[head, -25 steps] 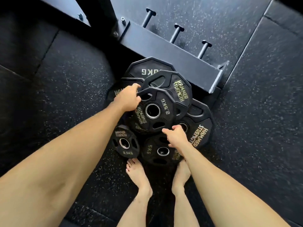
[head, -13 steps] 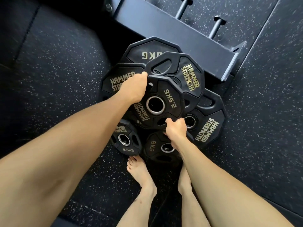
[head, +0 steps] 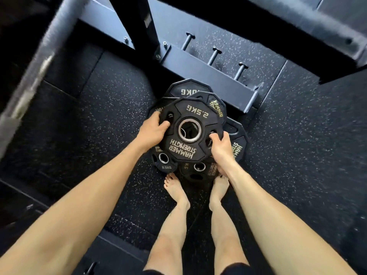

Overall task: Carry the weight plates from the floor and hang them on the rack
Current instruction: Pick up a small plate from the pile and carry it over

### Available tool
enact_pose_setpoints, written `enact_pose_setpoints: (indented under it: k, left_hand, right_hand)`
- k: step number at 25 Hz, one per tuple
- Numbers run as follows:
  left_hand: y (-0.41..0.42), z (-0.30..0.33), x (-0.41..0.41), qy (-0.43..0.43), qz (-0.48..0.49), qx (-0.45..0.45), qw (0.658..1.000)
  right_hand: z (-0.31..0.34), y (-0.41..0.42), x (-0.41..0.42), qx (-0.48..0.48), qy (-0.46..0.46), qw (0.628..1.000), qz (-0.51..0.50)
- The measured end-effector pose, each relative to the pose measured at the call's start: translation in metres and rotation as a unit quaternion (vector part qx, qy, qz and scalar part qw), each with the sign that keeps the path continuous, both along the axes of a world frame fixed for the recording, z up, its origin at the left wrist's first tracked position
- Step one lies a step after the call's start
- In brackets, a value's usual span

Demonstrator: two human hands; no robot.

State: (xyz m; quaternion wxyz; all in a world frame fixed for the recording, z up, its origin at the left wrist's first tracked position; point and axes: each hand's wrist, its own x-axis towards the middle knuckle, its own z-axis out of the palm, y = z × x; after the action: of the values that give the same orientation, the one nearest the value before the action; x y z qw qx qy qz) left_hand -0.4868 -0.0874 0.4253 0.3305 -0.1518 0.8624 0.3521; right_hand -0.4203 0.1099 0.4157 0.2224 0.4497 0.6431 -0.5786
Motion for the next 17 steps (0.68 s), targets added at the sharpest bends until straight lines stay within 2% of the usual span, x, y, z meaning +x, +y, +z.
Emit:
enact_pose_setpoints:
  k: [4,9,15,17]
  left_hand:
    - [-0.006,0.128,0.036,0.036,0.116,0.089,0.989]
    - [-0.004,0.27,0.089,0.097,0.258,0.24,0.931]
    - [-0.016,0.363,0.162,0.207,0.285,0.236,0.906]
    - [-0.015,0.381,0.186,0.25,0.319,0.222,0.887]
  right_hand:
    - [0.126,0.002,0.01,-0.016,0.073,0.997,0.007]
    - [0.257,-0.001,0.033,-0.051,0.149,0.987,0.026]
    - [0.357,-0.006,0.062,-0.008,0.287,0.944,0.16]
    - [0.376,-0.007,0.065,-0.001,0.318,0.923,0.218]
